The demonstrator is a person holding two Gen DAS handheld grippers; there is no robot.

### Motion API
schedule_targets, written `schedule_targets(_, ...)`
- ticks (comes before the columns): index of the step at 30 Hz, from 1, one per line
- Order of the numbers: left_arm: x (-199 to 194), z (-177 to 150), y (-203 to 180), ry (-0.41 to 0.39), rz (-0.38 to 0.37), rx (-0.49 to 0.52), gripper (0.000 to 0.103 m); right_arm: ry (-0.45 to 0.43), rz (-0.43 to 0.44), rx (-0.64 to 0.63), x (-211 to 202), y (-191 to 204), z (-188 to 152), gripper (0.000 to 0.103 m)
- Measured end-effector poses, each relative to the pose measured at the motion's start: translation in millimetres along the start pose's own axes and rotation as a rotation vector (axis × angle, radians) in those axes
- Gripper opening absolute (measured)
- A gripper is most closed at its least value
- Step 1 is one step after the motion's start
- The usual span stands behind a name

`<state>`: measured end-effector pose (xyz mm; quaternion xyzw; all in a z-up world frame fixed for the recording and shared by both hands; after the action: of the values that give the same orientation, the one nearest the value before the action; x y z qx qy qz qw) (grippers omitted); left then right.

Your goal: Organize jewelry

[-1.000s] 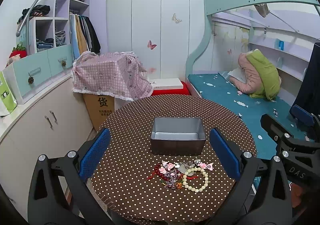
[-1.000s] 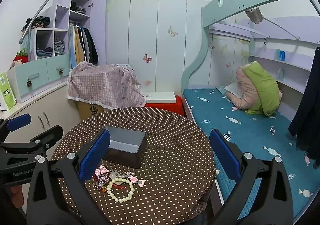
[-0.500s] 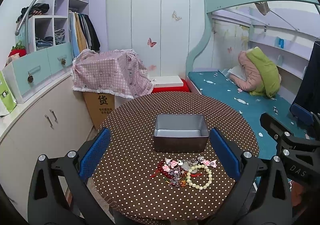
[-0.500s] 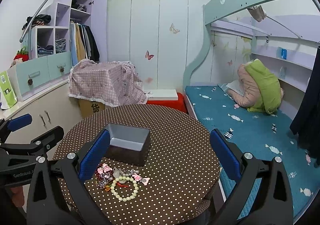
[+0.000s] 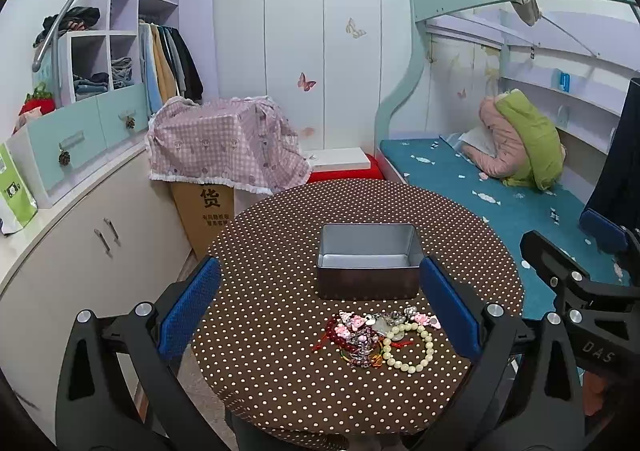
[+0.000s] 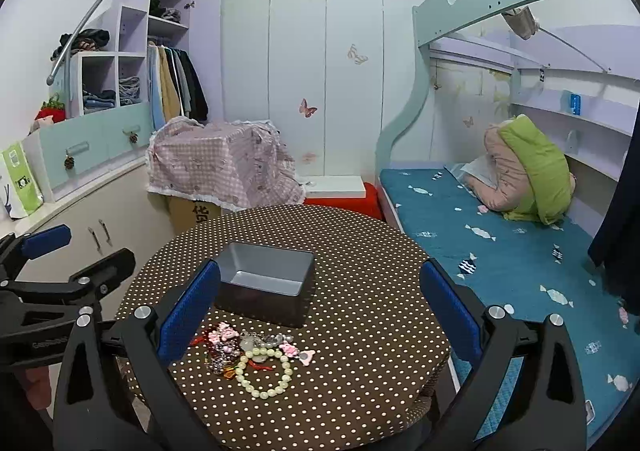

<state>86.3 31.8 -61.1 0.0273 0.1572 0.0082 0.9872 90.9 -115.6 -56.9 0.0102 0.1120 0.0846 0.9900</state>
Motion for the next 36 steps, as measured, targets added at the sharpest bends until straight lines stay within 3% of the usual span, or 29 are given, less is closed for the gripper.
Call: schedule_targets(36,15.1,-18.7,6.9,0.069,-0.023,-0.019,0.098,0.062,-0.022,-0.022,8.0,2.2,-16.5,0.096)
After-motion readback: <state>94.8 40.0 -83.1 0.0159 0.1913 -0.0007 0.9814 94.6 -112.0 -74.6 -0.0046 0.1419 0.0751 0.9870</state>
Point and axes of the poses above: each gripper's, at about its wrist camera, not at the fingertips, and x roughly the way its jaws point, y to its left, z to its top, the point moved 10 cm from there along x, roughly the way its jaws point, and after that the axes turned 10 degrees about -y, right-handed, at the moved point
